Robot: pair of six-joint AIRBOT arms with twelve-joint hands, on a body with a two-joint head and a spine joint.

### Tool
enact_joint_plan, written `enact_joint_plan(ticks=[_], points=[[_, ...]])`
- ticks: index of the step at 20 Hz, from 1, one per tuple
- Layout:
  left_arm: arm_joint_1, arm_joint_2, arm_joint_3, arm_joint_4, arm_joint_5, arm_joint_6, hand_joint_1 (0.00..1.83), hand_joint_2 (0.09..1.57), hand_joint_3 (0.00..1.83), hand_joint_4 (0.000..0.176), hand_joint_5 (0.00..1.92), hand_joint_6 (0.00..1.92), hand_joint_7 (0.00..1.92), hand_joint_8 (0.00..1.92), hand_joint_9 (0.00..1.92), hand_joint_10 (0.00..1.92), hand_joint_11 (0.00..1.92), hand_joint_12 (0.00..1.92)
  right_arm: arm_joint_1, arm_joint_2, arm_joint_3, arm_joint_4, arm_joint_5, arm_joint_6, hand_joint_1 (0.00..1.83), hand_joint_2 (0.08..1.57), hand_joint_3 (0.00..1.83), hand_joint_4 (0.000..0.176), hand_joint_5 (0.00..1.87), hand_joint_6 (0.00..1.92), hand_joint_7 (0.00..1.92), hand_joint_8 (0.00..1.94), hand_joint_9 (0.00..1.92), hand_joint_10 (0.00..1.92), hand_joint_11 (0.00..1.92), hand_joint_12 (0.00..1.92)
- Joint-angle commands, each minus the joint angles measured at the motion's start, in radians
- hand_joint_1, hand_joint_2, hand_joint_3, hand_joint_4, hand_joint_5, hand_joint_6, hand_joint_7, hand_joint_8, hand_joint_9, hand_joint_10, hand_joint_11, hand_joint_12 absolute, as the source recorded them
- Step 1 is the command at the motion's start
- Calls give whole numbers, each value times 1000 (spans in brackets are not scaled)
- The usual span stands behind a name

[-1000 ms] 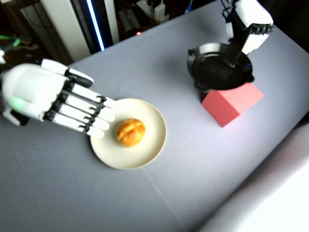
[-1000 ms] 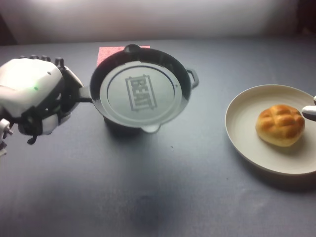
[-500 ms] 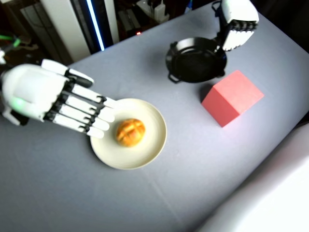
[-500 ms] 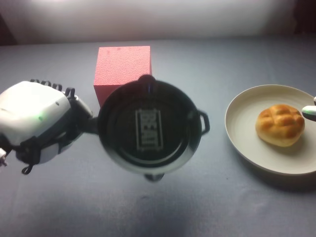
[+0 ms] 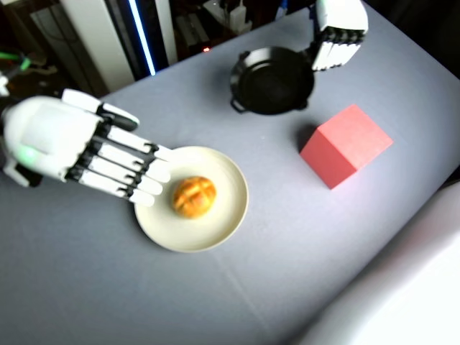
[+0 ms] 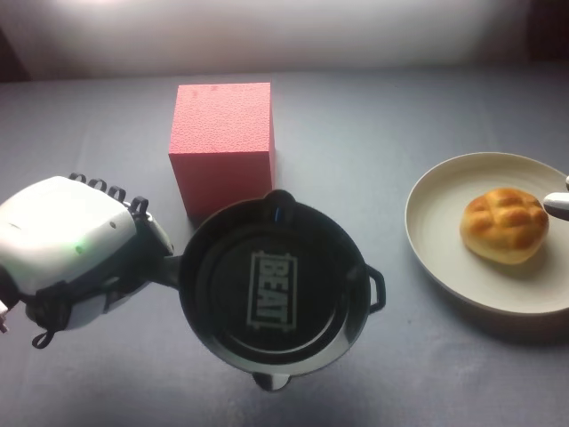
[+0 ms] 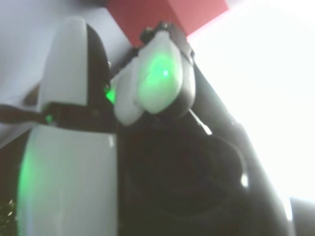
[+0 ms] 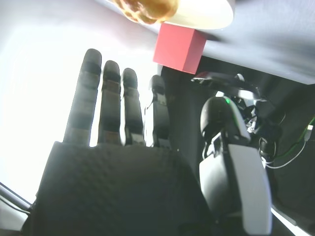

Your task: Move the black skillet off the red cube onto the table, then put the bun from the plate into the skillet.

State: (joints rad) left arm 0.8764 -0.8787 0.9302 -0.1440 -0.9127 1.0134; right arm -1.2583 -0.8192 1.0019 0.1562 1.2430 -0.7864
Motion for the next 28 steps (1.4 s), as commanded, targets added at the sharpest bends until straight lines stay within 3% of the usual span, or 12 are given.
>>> enact_joint_plan(ticks=[1,4,7,11,13,14,18,19,23,25,26,28], points=[[-6,13,-4,16,-84,-3,1676,1133,12,0,1234,1921,1372,1921,1501,1921,1568,1921,3,1,6,16,111,5,235,1320,3,105,286,3,220,5,267,13,345,38],[-5,14,-4,23,-54,-3,1743,1126,8,0,1261,1921,1400,1921,1537,1921,1568,1921,3,1,6,16,110,5,218,1318,2,79,292,3,215,1,266,7,340,37],[-2,17,-4,25,-35,-2,1738,1122,4,0,1245,1921,1377,1921,1519,1921,1408,1921,3,1,6,16,107,5,243,1311,0,110,285,2,215,1,246,0,303,22],[-1,19,-4,24,-30,3,1492,1103,0,0,1067,1921,1207,1921,1393,1921,1444,1920,3,1,6,16,105,5,211,1312,0,101,286,0,212,2,246,0,307,26],[-1,19,-6,23,-28,11,1380,1069,0,0,879,1921,966,1921,1159,1921,1222,1921,3,1,6,16,105,5,214,1313,0,72,294,3,217,3,261,6,336,39],[-1,21,-8,21,-27,18,1355,1058,0,0,807,1921,887,1921,1075,1921,1139,1921,3,1,6,17,105,5,229,1313,0,91,296,3,223,4,265,6,336,39],[2,29,-17,18,-28,34,1299,994,0,0,616,1508,590,1735,697,1867,734,1921,3,1,7,17,102,5,197,1308,0,99,293,0,235,3,276,4,344,43],[4,31,-18,18,-27,34,1176,1099,36,0,830,1229,563,1649,658,1809,703,1921,3,1,7,18,102,5,212,1312,1,93,300,2,239,3,278,4,343,43],[15,45,-26,18,-21,34,1151,1141,0,0,894,1120,543,1462,646,1641,691,1837,3,1,7,18,97,5,206,1309,0,88,304,4,227,1,250,0,309,28],[21,54,-32,18,-27,34,1244,989,0,0,634,966,478,1522,562,1692,585,1906,3,1,8,18,96,5,221,1312,0,91,304,3,236,4,273,8,353,48],[24,60,-36,18,-36,34,1166,1003,0,0,460,974,361,1426,388,1548,295,1800,3,1,8,18,96,5,213,1308,0,100,295,0,224,0,269,5,348,46],[31,72,-44,18,-55,34,875,1008,0,0,240,542,233,774,209,926,26,1435,3,1,8,17,96,5,212,1312,0,106,289,0,227,2,271,5,342,43]])
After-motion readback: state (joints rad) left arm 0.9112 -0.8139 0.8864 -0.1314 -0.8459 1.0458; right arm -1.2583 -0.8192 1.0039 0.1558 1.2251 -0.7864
